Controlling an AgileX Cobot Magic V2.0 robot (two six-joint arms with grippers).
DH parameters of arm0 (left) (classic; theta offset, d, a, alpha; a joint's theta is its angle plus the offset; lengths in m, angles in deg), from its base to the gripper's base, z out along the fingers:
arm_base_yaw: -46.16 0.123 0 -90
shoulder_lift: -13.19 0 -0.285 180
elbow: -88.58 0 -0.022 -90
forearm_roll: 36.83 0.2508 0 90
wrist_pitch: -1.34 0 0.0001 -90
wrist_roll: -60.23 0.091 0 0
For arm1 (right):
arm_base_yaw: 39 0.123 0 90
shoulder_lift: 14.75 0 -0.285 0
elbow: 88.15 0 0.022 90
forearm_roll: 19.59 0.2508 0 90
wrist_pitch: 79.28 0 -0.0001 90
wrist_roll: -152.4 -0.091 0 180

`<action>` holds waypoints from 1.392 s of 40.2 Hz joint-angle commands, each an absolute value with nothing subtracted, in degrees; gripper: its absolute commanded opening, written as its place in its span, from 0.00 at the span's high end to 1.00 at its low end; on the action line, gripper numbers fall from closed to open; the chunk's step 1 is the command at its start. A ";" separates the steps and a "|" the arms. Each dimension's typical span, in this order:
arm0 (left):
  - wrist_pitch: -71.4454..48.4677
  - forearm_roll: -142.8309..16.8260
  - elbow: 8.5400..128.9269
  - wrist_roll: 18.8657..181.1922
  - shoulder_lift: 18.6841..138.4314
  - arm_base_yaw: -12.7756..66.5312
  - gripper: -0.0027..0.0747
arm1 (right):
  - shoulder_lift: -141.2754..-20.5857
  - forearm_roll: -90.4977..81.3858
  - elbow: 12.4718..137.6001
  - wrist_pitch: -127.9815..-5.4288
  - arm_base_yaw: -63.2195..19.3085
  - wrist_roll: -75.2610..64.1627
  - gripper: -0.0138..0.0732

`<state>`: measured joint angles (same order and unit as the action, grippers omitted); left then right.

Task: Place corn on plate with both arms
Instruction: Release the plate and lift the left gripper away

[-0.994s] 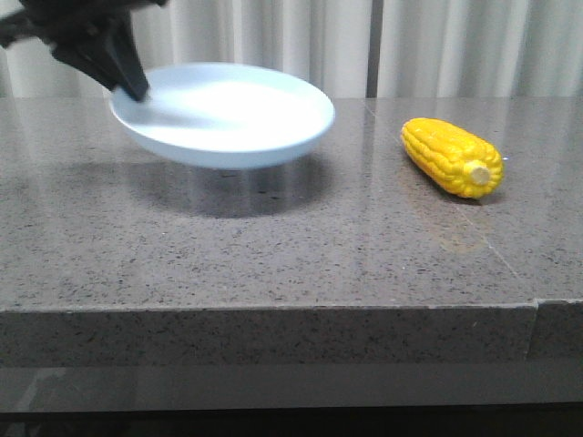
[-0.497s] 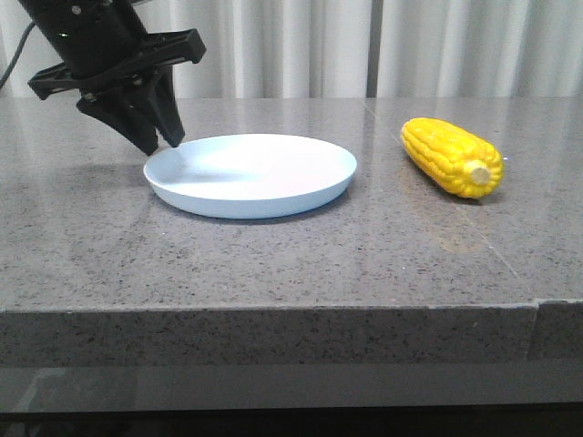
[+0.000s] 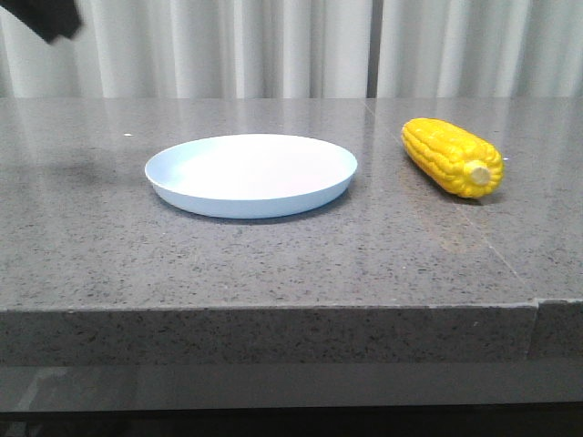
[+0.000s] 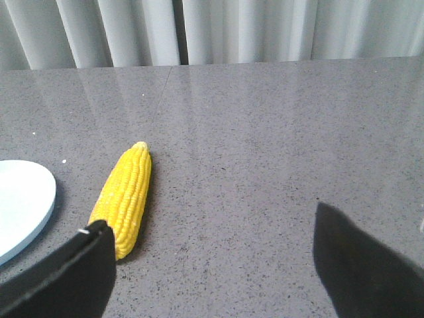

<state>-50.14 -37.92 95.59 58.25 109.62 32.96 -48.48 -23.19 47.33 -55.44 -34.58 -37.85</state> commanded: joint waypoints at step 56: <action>-16.44 -26.79 36.97 54.00 32.88 34.15 0.99 | -49.08 -23.31 49.27 -60.03 -34.97 -37.43 0.11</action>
